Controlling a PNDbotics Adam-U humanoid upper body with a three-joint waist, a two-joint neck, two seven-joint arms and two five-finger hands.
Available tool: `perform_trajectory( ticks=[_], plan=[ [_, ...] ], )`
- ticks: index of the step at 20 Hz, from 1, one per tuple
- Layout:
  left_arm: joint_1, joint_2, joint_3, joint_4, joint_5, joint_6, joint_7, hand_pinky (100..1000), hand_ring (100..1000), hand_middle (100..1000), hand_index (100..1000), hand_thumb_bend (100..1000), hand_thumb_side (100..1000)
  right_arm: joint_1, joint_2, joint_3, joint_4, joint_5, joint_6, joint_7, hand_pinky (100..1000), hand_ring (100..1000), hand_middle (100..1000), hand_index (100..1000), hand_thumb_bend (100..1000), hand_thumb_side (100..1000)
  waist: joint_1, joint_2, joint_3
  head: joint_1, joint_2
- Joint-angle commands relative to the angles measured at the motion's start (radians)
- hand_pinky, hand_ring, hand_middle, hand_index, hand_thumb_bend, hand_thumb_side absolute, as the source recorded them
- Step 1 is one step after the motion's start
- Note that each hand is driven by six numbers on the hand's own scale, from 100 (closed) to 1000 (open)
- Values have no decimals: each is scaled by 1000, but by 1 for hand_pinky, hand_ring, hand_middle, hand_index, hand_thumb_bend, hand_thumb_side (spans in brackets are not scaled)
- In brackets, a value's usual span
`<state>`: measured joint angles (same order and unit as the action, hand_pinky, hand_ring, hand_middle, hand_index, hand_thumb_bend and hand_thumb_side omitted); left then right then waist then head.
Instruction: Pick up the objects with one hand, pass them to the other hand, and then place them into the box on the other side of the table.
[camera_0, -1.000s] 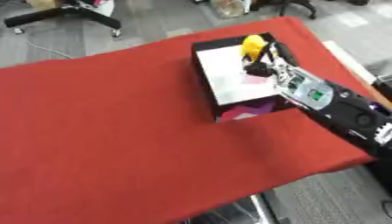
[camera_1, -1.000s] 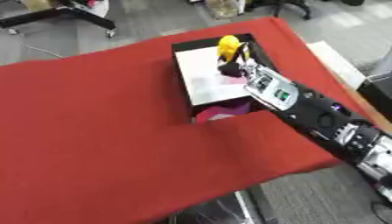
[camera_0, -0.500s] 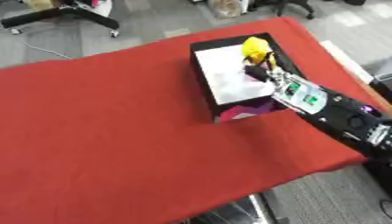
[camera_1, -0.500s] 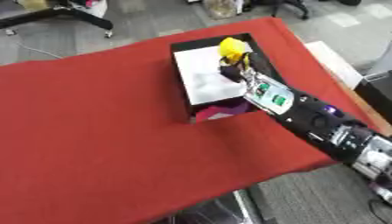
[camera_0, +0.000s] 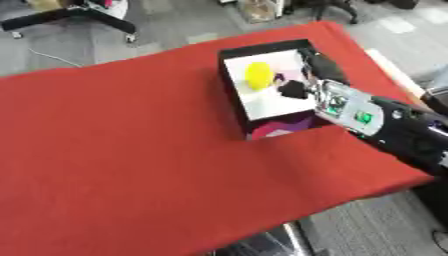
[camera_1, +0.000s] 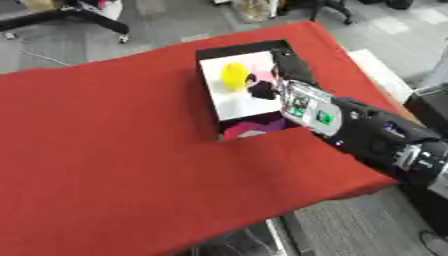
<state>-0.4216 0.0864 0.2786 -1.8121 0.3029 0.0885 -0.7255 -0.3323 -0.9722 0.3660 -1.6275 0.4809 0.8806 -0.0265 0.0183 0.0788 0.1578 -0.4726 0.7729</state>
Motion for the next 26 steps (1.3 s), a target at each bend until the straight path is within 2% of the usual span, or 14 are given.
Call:
perform_trajectory(
  ticks=[1, 3, 5, 7, 9, 11, 14, 15, 16, 17, 18, 22, 24, 26],
  plan=[
    [-10, 17, 8, -14, -10, 1, -1, 775, 716, 670, 761, 170, 818, -18, -68, -74, -108, 343, 26, 396, 1000, 958, 1000, 1000, 397, 493, -5, -18, -2, 9, -3],
    [-11, 23, 14, -12, -21, -2, 3, 774, 715, 670, 761, 165, 820, -20, -75, -113, -200, 566, 26, 629, 1000, 905, 1000, 1000, 363, 403, -6, -19, -4, 22, -3],
    [-19, 35, 21, -2, -35, -9, 12, 774, 715, 670, 761, 143, 818, -14, -78, -144, -305, 749, 26, 788, 1000, 816, 992, 1000, 302, 333, -6, -20, -8, 48, -3],
    [-40, 64, 32, 18, -73, -29, 30, 773, 715, 670, 763, 100, 806, -26, -67, -160, -356, 900, 8, 830, 1000, 755, 965, 1000, 278, 230, -4, -22, -11, 109, -3],
    [-70, 98, 44, 50, -136, -67, 58, 774, 717, 673, 768, 100, 780, -43, -41, -151, -369, 973, -26, 777, 979, 701, 950, 1000, 285, 154, -1, -23, -14, 185, -3],
    [-107, 129, 55, 93, -224, -115, 96, 775, 719, 677, 773, 100, 737, -61, -11, -137, -372, 986, -68, 678, 936, 674, 941, 1000, 293, 100, 3, -25, -19, 286, -3],
    [-179, 178, 55, 184, -386, -190, 156, 780, 730, 694, 792, 100, 651, -99, 46, -111, -372, 944, -148, 503, 880, 674, 931, 997, 248, 100, 12, -28, -29, 473, -3],
    [-203, 194, 50, 225, -445, -222, 174, 780, 730, 694, 792, 100, 651, -109, 63, -105, -372, 919, -175, 446, 880, 674, 931, 997, 248, 100, 14, -29, -34, 511, -3],
    [-235, 219, 38, 272, -513, -261, 187, 794, 750, 725, 819, 100, 567, -122, 87, -96, -373, 891, -208, 389, 861, 674, 927, 988, 225, 100, 17, -30, -38, 552, -3],
    [-268, 240, 28, 331, -590, -309, 204, 794, 750, 725, 819, 100, 567, -132, 109, -89, -373, 860, -243, 333, 861, 674, 927, 988, 225, 100, 18, -31, -43, 581, -3],
    [-312, 267, 13, 405, -686, -365, 219, 816, 779, 761, 851, 100, 447, -145, 141, -77, -373, 827, -285, 275, 839, 684, 921, 981, 183, 100, 21, -32, -47, 613, -3],
    [-465, 332, -24, 706, -1063, -549, 308, 842, 813, 810, 897, 100, 209, -173, 240, -36, -373, 743, -409, 113, 841, 673, 912, 971, 156, 100, 24, -31, -65, 685, -3],
    [-527, 352, -30, 838, -1262, -595, 375, 848, 822, 828, 909, 205, 208, -184, 281, -18, -373, 737, -460, 77, 850, 664, 909, 964, 137, 100, 22, -23, -78, 711, -3],
    [-578, 364, -23, 947, -1443, -598, 449, 846, 821, 830, 910, 239, 220, -194, 321, 2, -373, 753, -499, 57, 880, 637, 910, 960, 166, 100, 16, -7, -92, 728, -3]
  ],
)
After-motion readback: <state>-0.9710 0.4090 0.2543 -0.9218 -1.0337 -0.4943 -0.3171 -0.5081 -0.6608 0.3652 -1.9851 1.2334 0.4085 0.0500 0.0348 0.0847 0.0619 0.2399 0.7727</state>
